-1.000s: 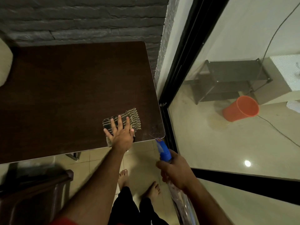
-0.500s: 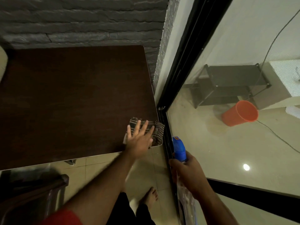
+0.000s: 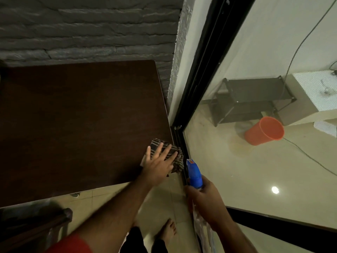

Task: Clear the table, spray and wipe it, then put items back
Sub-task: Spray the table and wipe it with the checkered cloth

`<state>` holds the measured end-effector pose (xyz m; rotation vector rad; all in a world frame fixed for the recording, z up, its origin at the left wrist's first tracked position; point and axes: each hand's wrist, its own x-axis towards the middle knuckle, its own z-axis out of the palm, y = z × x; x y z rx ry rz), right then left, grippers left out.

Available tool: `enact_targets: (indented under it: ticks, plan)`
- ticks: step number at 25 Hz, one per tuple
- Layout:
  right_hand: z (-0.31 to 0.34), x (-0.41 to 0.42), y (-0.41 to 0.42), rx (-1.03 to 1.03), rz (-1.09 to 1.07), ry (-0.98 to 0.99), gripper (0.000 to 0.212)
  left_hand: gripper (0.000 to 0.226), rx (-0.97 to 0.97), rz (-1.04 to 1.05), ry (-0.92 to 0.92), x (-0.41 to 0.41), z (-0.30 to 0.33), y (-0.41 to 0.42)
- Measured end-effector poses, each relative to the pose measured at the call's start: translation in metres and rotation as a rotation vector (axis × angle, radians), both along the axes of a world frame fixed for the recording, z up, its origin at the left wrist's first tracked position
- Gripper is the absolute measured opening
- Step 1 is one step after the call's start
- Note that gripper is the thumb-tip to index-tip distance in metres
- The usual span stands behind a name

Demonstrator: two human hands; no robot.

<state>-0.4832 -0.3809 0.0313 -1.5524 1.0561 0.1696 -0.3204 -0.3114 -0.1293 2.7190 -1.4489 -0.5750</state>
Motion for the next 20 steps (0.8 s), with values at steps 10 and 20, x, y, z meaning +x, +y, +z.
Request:
enact_targets:
  ticks: [10, 20]
  plan:
    - [0.008, 0.002, 0.011, -0.047, 0.034, -0.052, 0.015, 0.054, -0.027, -0.061, -0.059, -0.039, -0.004, 0.009]
    - [0.021, 0.096, 0.071, 0.010, 0.144, -0.104, 0.018, 0.081, 0.104, -0.135, -0.030, 0.057, -0.009, 0.213]
